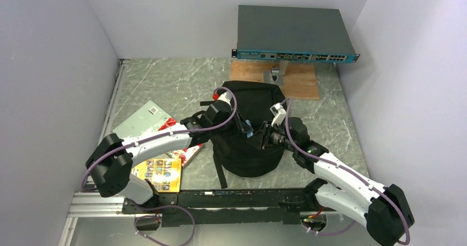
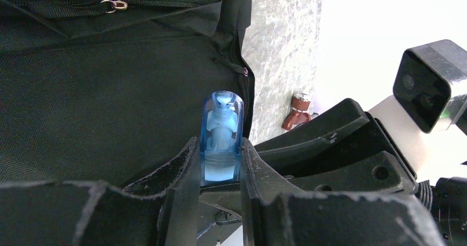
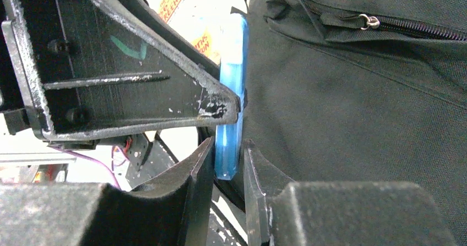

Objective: Pack the student bag
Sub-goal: Pick up the stationery from the center of the board, then place the stationery in the student bag.

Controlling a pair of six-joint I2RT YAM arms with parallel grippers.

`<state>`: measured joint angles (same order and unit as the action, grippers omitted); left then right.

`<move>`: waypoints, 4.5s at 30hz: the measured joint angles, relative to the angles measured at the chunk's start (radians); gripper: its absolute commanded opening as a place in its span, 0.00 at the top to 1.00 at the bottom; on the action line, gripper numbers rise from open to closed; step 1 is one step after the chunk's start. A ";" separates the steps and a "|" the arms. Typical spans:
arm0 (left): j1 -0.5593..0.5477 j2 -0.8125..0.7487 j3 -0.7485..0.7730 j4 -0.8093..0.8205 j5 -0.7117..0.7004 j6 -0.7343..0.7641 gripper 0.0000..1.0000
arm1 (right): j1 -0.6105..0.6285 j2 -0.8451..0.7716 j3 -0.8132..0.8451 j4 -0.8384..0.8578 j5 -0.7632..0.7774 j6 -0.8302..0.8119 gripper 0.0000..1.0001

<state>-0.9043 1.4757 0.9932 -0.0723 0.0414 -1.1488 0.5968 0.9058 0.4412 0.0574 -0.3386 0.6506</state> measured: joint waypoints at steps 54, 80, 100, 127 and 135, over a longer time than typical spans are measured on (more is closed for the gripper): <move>0.328 0.208 -0.107 0.166 0.213 0.405 0.26 | -0.454 0.752 0.057 0.331 -0.558 0.379 1.00; 0.272 0.203 -0.169 0.253 0.198 0.396 0.28 | -0.455 0.645 0.227 0.083 -0.286 -0.025 0.41; 0.262 0.205 -0.175 0.266 0.202 0.397 0.30 | -0.428 0.659 0.240 0.036 -0.269 -0.045 1.00; 0.256 0.212 -0.174 0.270 0.216 0.401 0.30 | -0.383 0.462 0.264 -0.124 -0.218 -0.072 1.00; 0.253 0.213 -0.174 0.270 0.216 0.401 0.30 | -0.358 0.525 0.267 -0.107 -0.216 -0.062 1.00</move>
<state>-0.6514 1.6886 0.8192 0.1978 0.2573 -0.7483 0.2390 1.4311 0.7078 -0.0494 -0.5545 0.5884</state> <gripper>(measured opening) 0.702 0.006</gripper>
